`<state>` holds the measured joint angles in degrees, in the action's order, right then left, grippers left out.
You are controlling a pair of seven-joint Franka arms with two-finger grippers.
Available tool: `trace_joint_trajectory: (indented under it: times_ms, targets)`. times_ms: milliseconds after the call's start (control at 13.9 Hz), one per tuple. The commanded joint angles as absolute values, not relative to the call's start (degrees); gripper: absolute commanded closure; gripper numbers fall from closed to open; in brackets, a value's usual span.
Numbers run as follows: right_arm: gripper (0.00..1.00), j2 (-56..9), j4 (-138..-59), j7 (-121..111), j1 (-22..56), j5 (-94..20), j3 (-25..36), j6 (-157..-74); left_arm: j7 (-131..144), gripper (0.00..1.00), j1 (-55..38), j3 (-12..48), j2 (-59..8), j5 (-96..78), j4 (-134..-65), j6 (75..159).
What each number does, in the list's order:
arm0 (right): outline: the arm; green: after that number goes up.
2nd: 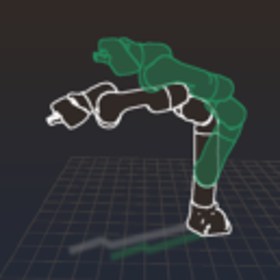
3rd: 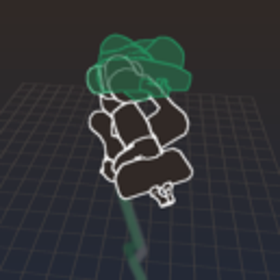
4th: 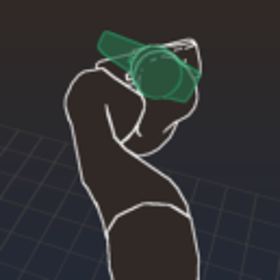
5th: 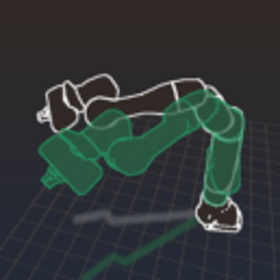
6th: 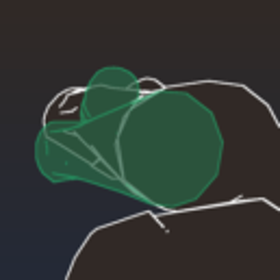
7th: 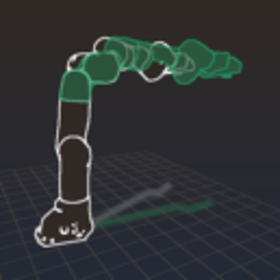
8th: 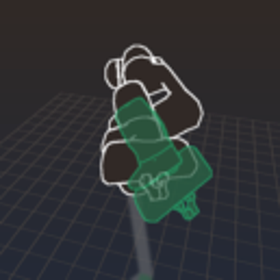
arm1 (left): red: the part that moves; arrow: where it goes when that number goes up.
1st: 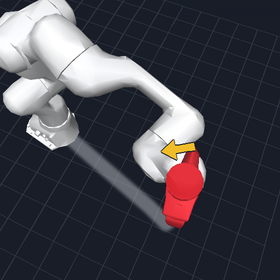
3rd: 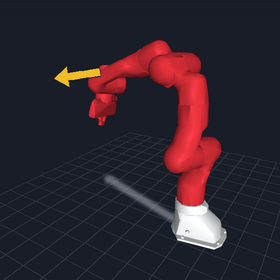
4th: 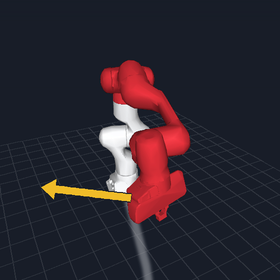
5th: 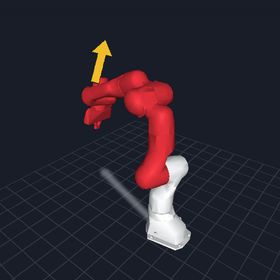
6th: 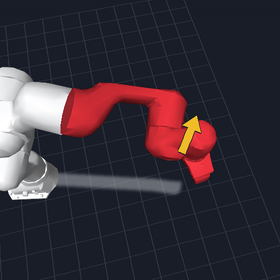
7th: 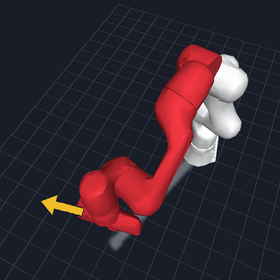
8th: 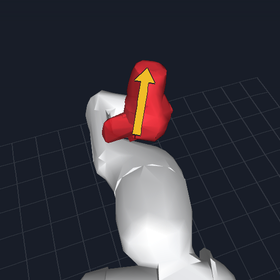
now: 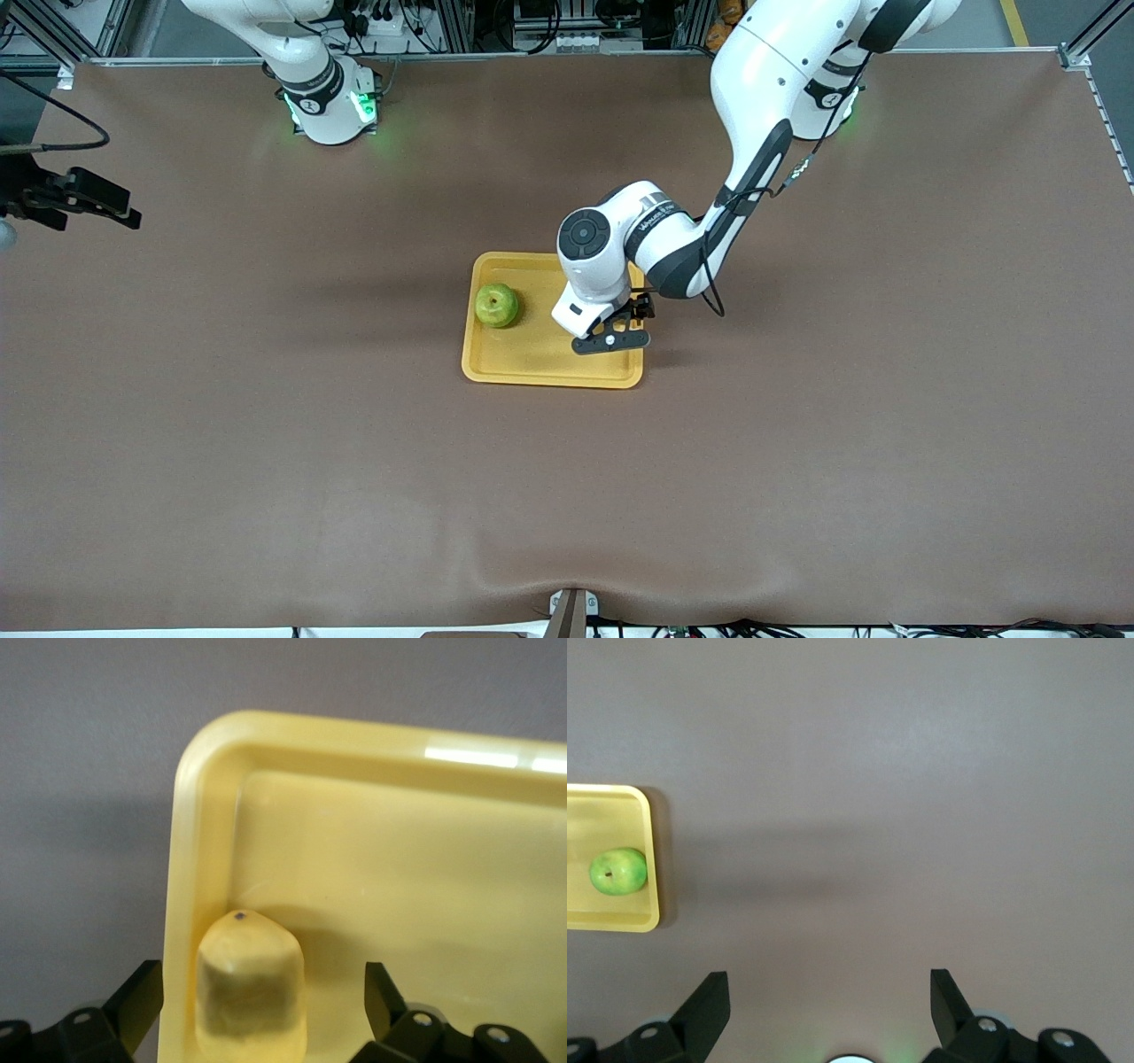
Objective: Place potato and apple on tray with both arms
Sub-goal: 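Lower the potato onto the tray and open the left gripper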
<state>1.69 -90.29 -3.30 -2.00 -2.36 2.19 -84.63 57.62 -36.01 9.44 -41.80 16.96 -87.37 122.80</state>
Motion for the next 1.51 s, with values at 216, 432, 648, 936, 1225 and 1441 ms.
trace_joint_trajectory:
  times_ms: [216, 432, 648, 936, 1225, 1441]
  targets:
    - [0.0, 2.11, -85.52, -3.78, -3.43, -1.67, 1.76, -83.5, 57.66, 0.0, -32.18, 9.23, -33.33, 15.65, -86.93, 115.33]
    - [0.0, 1.93, -85.6, -3.6, -3.08, -1.49, 1.32, -82.18, 55.91, 0.0, -29.89, 9.4, -28.76, 14.33, -84.82, 109.1]
    - [0.0, 1.5, -85.61, -3.87, -3.34, -1.49, 1.49, -82.18, 50.73, 0.0, -24.89, 9.23, -24.71, 8.71, -81.4, 99.26]
    - [0.0, 0.79, -85.61, -3.96, -3.43, -1.41, 1.58, -82.88, 49.48, 0.0, -19.79, 8.88, -17.24, 8.35, -81.3, 92.48]
    - [0.0, 0.35, -85.61, -3.96, -3.34, 0.09, 1.58, -84.28, 41.17, 0.0, -14.51, 8.97, -11.18, 8.17, -81.39, 87.12]
    - [0.0, 0.26, -85.61, -3.96, -3.16, 0.09, 1.58, -84.55, 31.32, 0.0, -10.12, 8.96, -7.39, 8.17, -81.65, 83.59]
